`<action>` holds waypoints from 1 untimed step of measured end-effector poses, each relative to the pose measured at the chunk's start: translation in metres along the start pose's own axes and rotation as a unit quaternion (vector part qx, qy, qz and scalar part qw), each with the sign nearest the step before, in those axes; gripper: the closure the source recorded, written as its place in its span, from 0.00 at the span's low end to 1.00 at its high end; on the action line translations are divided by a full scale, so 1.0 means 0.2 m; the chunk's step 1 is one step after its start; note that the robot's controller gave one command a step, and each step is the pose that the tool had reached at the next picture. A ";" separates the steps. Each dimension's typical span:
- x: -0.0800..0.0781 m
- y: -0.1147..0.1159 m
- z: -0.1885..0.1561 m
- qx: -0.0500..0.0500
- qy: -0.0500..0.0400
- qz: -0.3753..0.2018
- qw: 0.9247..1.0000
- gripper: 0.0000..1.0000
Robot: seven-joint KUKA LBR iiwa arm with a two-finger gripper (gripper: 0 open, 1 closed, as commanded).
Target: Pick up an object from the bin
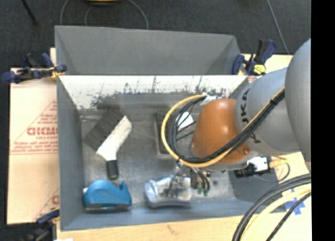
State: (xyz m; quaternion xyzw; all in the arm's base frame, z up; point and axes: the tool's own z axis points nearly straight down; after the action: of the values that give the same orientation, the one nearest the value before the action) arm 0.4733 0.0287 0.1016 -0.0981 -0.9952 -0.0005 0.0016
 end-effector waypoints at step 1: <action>-0.01 0.00 -0.07 0.000 -0.002 0.000 1.000 1.00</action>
Offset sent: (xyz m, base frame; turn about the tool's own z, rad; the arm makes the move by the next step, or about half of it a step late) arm 0.0000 0.0000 0.0166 0.0000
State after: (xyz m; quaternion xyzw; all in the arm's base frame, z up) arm 0.4744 0.0282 0.1156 -0.0982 -0.9952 -0.0003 0.0001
